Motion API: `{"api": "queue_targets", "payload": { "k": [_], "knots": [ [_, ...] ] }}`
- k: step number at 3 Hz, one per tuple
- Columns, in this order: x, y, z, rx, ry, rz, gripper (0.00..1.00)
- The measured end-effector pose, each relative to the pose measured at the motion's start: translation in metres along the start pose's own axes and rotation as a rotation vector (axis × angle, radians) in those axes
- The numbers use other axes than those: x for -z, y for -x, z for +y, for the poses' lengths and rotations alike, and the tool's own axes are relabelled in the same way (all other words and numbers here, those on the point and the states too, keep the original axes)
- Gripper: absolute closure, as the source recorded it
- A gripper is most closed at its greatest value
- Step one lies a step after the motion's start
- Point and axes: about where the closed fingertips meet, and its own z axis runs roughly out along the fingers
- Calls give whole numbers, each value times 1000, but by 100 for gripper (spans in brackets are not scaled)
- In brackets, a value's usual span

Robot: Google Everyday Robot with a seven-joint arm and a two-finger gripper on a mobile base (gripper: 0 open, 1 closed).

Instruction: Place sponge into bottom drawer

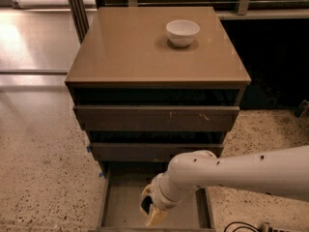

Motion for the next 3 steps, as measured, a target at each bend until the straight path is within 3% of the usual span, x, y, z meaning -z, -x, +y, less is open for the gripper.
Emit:
{"api": "queue_targets", "payload": {
  "k": [1,2,3],
  "knots": [
    [-24,-41,-27,-1,-24,88,100],
    [-56,-89,-39,-60,-40,142,100],
    [-94,-123,-29,-144,-27,119,100]
  ]
}}
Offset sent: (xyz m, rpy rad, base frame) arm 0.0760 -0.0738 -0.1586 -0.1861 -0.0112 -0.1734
